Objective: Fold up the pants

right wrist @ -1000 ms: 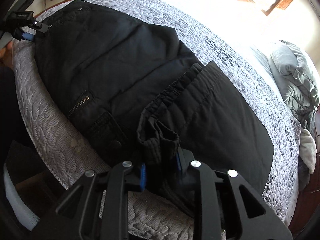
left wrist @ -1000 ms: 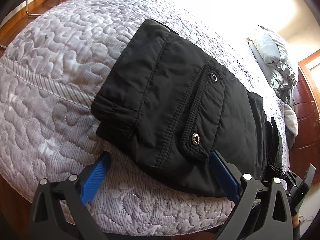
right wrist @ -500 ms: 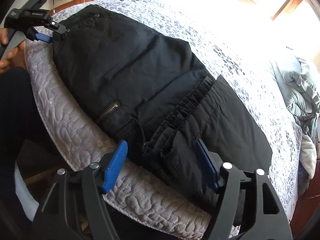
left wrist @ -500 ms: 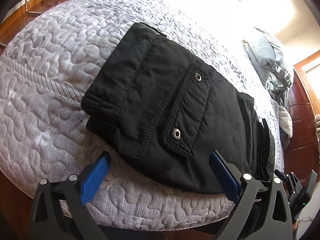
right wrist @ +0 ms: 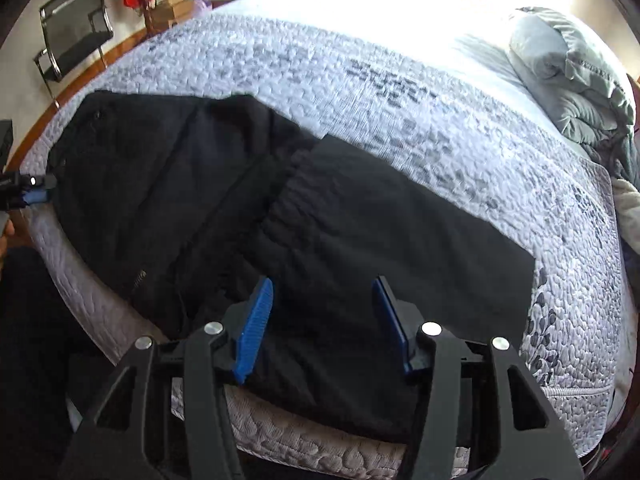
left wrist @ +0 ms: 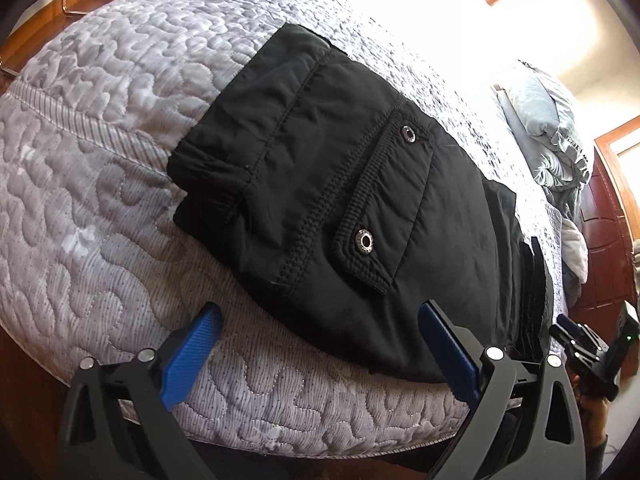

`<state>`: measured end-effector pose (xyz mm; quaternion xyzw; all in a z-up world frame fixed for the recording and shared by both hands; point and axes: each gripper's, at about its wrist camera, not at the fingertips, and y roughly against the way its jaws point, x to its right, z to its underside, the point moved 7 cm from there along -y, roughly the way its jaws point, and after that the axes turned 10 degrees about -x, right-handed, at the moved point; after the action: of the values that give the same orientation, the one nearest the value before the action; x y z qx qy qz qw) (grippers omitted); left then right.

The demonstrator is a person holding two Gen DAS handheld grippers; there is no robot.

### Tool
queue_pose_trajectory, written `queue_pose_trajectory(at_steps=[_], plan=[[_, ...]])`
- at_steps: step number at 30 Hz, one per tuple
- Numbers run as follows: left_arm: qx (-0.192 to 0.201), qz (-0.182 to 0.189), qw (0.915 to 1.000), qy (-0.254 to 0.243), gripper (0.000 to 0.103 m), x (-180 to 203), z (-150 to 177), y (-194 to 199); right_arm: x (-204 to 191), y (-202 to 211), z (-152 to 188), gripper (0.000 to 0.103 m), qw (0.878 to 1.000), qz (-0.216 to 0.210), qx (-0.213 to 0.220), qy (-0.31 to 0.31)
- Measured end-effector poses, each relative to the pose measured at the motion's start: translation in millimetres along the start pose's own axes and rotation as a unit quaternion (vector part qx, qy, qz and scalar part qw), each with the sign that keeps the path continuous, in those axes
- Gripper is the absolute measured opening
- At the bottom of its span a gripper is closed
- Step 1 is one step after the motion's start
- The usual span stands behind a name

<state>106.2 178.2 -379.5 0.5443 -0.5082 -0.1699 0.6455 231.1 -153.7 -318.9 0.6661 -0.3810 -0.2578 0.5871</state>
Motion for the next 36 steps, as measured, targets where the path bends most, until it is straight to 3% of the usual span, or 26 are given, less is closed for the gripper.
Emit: queue_pose_trajectory(at_steps=[3, 9, 11, 14, 18, 20, 23, 28, 30, 36], plan=[[0.002, -0.003, 1.0000, 0.006, 0.099, 3, 0, -1, -20, -20, 9, 0.051, 0.999, 0.013, -0.028, 0.035], [0.001, -0.026, 0.9991, 0.033, 0.099, 9, -2, -6, -36, -26, -5, 0.051, 0.993, 0.025, -0.074, 0.091], [-0.003, -0.036, 0.9986, 0.038, 0.099, 10, -2, -7, -49, -13, -18, 0.051, 0.989, 0.006, -0.085, 0.122], [-0.007, -0.040, 0.9982, 0.045, 0.099, 13, -1, -7, -77, 21, -58, 0.065, 0.980, -0.058, -0.086, 0.168], [-0.001, -0.040, 0.9980, 0.049, 0.099, 13, -2, -3, -132, 54, -130, 0.081, 0.950, -0.153, -0.115, 0.246], [0.001, -0.040, 0.9979, 0.050, 0.099, 11, -2, -2, -158, 58, -169, 0.083, 0.934, -0.177, -0.135, 0.278], [0.003, -0.040, 0.9976, 0.057, 0.099, 4, -2, -1, -197, 48, -223, 0.087, 0.913, -0.189, -0.160, 0.323], [-0.005, -0.038, 0.9976, 0.059, 0.099, -5, -4, -4, -249, 16, -280, 0.089, 0.880, -0.191, -0.206, 0.383], [-0.007, -0.034, 0.9975, 0.062, 0.099, -7, -5, -4, -271, 0, -292, 0.089, 0.862, -0.185, -0.225, 0.415], [-0.013, -0.022, 0.9969, 0.074, 0.099, -11, -11, -8, -322, -45, -311, 0.089, 0.824, -0.177, -0.267, 0.467]])
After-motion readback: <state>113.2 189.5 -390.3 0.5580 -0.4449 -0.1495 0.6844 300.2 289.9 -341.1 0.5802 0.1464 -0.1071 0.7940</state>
